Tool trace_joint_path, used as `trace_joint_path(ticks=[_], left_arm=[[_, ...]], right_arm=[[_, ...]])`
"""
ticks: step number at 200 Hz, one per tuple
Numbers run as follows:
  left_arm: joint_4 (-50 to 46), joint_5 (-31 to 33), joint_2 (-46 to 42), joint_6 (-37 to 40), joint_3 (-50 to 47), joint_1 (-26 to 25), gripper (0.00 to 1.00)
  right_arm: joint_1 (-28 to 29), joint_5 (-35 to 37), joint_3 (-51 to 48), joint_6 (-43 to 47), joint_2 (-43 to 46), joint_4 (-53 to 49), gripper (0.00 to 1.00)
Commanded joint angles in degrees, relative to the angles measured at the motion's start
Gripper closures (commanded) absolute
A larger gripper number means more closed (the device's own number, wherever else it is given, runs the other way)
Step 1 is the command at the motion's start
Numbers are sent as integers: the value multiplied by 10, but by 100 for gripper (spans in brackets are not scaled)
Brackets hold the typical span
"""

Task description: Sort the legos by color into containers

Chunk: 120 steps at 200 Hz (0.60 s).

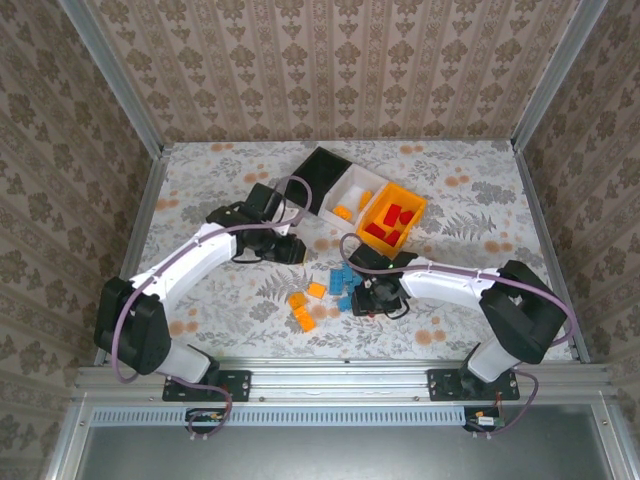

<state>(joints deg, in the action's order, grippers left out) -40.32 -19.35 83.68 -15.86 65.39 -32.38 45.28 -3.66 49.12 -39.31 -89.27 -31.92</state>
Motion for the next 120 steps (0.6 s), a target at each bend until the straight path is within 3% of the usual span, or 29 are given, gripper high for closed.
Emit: trace_joint_path(ticks=[1,64,120], left_arm=[[15,-13,18,-15,49,11,76],[69,-21,202,-34,248,10,75],[2,5,404,-16,488,7,75]], right_arm=[[2,32,-7,-6,46,-40,60],[-80,8,-43,-9,175,-52,61],[-190,-29,5,34,189,-58,61]])
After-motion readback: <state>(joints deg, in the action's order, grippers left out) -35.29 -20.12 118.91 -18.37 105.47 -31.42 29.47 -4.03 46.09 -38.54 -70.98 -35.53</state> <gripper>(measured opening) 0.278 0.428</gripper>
